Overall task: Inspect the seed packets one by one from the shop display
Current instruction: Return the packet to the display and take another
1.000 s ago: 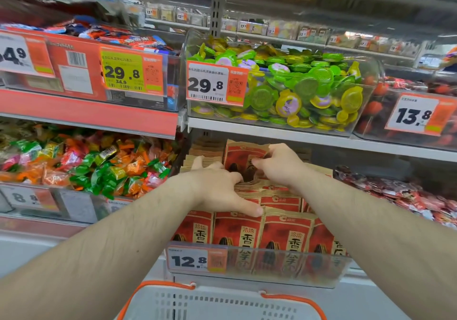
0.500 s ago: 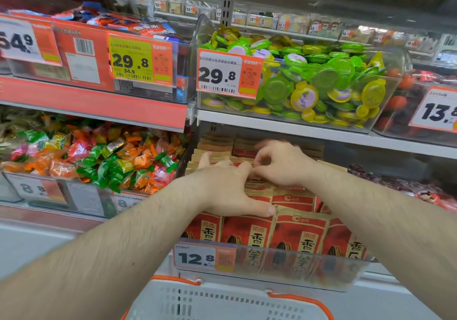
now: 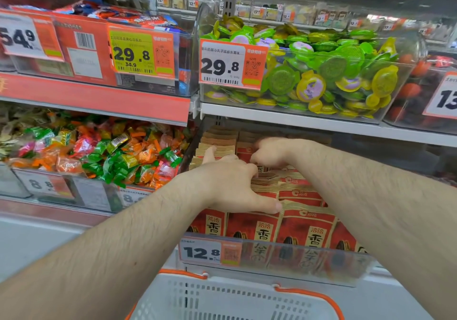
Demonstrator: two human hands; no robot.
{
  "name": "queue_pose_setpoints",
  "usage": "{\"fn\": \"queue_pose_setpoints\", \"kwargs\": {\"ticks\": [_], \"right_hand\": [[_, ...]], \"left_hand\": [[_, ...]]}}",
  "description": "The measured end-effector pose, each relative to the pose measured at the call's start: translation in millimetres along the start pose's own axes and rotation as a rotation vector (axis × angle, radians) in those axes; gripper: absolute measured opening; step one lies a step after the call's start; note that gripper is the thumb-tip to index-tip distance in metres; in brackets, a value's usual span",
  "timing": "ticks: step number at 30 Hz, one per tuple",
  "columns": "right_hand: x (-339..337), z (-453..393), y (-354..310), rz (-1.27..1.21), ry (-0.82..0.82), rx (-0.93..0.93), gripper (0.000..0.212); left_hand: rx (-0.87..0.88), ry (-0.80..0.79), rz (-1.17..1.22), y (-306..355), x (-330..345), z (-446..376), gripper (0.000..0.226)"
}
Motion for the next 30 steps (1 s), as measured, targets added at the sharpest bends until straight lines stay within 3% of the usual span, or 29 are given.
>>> {"fn": "queue_pose_setpoints", "kwargs": {"ticks": [4,8,11,15,17,19,23,27,30], "right_hand": [[0.8,5.7,5.0,-0.104,-0.088,-0.022,0.033],[-7.0,22.8,17.0,-0.143,-0.045,-0.065,0.016],[-1.4,16.0,30.6,-0.144,-0.026,-0.084,0.028],[-3.0,32.2,31.9,-0.198,-0.013,-0.109,0.062],[-6.5,42.9,33.8,-0.239,0.006,-0.077,0.048],[-8.7,52.0,37.1,-0.308,0.094,-0.070,0.023],[-11.8,65.8,44.4,-0.437,0.345,-0.119,0.017],[-23.9,87.2,40.6,-0.682,0.590,-0.151,0.015],[-36.8,108.2,33.8,-0.833,0.681,-0.203,0.011]], "left_hand": [[-0.016,-0.035,-0.020,-1.1,-1.2,-2.3,0.092],[-0.045,-0.049,-0.020,1.0,-4.2,-2.3,0.097],[-0.063,-0.037,-0.015,2.5,-3.4,-2.5,0.096],[-0.082,0.008,-0.001,3.2,-2.5,-1.5,0.097],[-0.078,0.060,0.002,2.7,-4.6,-0.5,0.094],[-0.069,0.162,0.019,3.7,-8.8,1.5,0.088],[-0.035,0.413,0.045,11.2,-23.1,8.8,0.061],[0.097,0.852,0.235,18.8,-43.2,20.7,0.018],[0.077,1.156,0.557,24.5,-65.4,32.8,0.027]]}}
Point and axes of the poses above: each hand's wrist, its own z-axis away from the middle knuckle, its own x-axis out of the palm, y = z × x, the point moved 1 cm from there along -z, towards the middle knuckle, and after that the axes turned 15 degrees about x, right-handed, at the moved point
